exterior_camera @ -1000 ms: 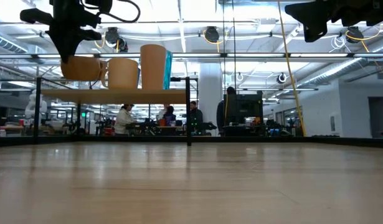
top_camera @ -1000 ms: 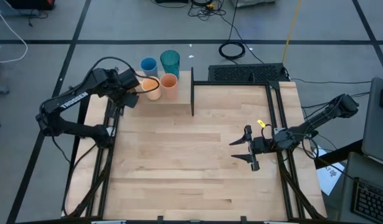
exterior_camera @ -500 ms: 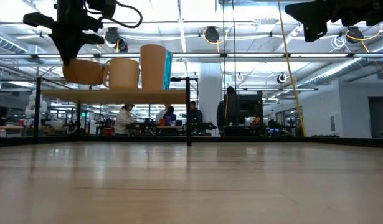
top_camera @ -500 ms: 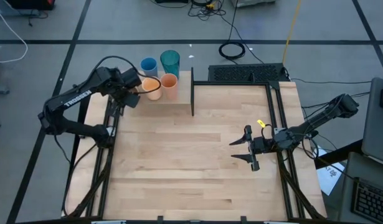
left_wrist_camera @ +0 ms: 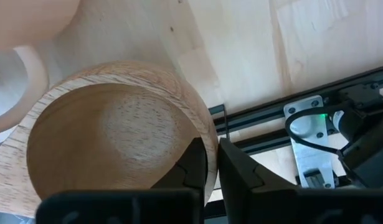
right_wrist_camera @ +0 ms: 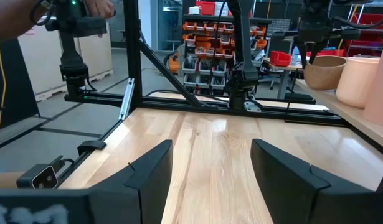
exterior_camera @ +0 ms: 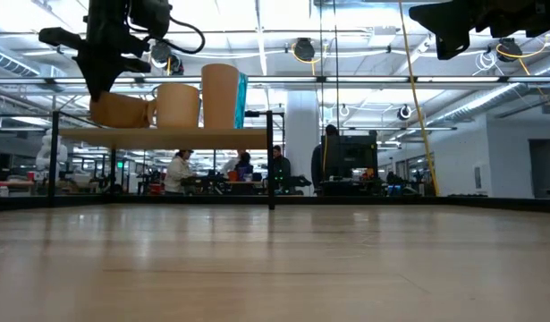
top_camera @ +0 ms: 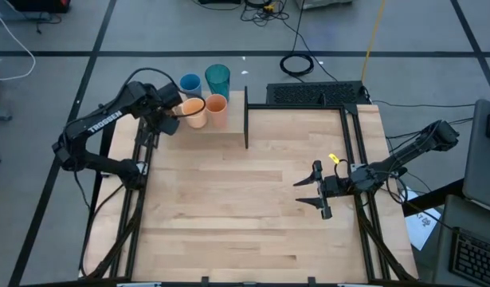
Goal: Stack small to large cups/mugs on shelf
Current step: Put the wooden mug on the shelf
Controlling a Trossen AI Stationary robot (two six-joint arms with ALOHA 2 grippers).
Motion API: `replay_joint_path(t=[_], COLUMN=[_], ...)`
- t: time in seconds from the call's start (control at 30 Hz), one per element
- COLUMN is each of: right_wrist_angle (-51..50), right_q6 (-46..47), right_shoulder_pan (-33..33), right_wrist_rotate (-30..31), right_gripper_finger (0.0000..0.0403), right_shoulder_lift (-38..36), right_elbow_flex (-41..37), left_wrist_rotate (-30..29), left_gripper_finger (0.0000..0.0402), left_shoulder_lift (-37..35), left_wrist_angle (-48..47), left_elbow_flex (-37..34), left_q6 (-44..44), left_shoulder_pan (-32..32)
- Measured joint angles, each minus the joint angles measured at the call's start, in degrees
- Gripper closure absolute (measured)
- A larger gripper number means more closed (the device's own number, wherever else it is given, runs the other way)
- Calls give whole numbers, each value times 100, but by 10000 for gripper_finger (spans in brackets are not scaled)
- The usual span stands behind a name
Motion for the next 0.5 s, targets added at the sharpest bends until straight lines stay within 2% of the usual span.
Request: replay_joint_path(t=[0.5], right_wrist_angle=[0], right_q6=[-37], right_shoulder_pan=[2], right_wrist_rotate=[0], right_gripper_finger=[195], right_shoulder_lift=[0], right_elbow_flex=[1], left_wrist_rotate=[-288], left_gripper_finger=[364], left_shoulder_lift=[0], left_wrist_angle=[81], left_elbow_flex=[0], left_q6=[540], left_shoulder_pan=[93])
